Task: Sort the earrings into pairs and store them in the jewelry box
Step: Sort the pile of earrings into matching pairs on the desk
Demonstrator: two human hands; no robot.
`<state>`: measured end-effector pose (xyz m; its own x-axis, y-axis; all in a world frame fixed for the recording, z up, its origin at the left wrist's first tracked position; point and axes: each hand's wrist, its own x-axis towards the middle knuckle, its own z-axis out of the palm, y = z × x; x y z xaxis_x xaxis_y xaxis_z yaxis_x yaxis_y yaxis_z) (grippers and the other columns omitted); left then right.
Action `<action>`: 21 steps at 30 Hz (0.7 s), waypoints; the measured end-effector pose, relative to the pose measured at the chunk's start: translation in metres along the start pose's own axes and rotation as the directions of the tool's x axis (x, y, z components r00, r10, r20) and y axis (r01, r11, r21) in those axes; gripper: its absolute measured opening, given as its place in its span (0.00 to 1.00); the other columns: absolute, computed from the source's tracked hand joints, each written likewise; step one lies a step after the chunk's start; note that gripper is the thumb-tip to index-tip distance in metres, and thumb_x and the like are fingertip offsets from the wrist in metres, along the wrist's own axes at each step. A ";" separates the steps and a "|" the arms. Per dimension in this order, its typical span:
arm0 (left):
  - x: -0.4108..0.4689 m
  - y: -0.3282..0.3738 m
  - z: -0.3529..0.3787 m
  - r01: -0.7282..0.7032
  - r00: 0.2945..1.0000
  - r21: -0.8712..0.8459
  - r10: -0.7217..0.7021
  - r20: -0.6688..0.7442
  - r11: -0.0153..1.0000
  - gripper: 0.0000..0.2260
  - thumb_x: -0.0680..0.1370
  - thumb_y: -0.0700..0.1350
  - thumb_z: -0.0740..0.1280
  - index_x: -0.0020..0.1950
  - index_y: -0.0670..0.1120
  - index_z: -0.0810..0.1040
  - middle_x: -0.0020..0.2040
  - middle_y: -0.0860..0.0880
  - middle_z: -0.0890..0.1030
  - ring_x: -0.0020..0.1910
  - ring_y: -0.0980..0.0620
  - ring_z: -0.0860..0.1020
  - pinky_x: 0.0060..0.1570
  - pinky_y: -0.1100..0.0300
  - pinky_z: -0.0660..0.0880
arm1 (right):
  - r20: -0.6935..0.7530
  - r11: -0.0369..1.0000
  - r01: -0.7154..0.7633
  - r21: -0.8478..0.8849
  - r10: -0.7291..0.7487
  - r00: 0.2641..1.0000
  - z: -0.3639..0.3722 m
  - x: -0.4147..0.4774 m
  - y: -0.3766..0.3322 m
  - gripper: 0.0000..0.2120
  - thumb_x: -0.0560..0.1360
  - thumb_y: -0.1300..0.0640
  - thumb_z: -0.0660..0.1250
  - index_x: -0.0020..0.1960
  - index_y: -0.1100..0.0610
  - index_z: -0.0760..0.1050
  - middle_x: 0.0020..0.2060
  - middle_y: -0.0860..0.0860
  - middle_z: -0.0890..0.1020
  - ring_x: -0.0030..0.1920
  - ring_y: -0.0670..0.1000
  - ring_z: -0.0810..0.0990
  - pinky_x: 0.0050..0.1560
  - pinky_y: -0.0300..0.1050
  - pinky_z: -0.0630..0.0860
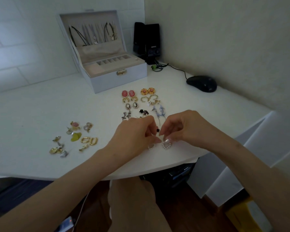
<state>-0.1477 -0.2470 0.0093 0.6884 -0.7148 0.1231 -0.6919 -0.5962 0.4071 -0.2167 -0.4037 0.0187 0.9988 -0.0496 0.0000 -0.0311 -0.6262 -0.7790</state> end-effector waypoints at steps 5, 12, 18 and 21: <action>0.003 -0.002 0.001 -0.007 1.000 0.047 0.007 0.006 0.999 0.10 0.71 0.54 0.70 0.43 0.51 0.73 0.39 0.54 0.79 0.38 0.57 0.74 0.39 0.63 0.69 | -0.044 1.000 0.020 -0.003 -0.020 0.999 0.005 0.004 0.000 0.16 0.65 0.72 0.72 0.43 0.52 0.78 0.35 0.49 0.83 0.36 0.45 0.81 0.43 0.36 0.78; 0.005 -0.007 0.000 0.018 1.000 0.069 -0.017 -0.010 0.997 0.13 0.71 0.56 0.70 0.48 0.50 0.74 0.39 0.56 0.77 0.38 0.57 0.73 0.36 0.70 0.64 | -0.085 0.999 0.044 -0.001 -0.044 0.995 0.010 0.008 0.003 0.15 0.65 0.71 0.73 0.46 0.54 0.78 0.36 0.52 0.83 0.36 0.46 0.81 0.40 0.34 0.78; 0.002 -0.009 -0.013 -0.047 0.993 0.138 0.061 -0.097 0.989 0.06 0.73 0.51 0.69 0.45 0.52 0.76 0.37 0.59 0.71 0.42 0.58 0.70 0.43 0.62 0.65 | -0.124 0.998 0.042 -0.057 -0.049 0.991 0.006 0.006 0.004 0.14 0.67 0.68 0.73 0.45 0.51 0.78 0.37 0.47 0.82 0.37 0.43 0.79 0.41 0.35 0.76; 0.000 -0.012 -0.016 -0.082 0.996 0.165 0.087 -0.021 0.983 0.04 0.73 0.51 0.69 0.45 0.54 0.76 0.39 0.60 0.71 0.44 0.57 0.69 0.45 0.61 0.64 | -0.131 0.997 0.040 -0.072 -0.049 0.990 0.003 0.005 0.004 0.14 0.67 0.67 0.73 0.41 0.48 0.79 0.35 0.44 0.81 0.37 0.41 0.78 0.41 0.31 0.74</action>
<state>-0.1359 -0.2338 0.0185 0.6301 -0.7561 0.1769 -0.7726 -0.5876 0.2405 -0.2113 -0.4039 0.0135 0.9855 -0.1200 0.1200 0.0060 -0.6821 -0.7312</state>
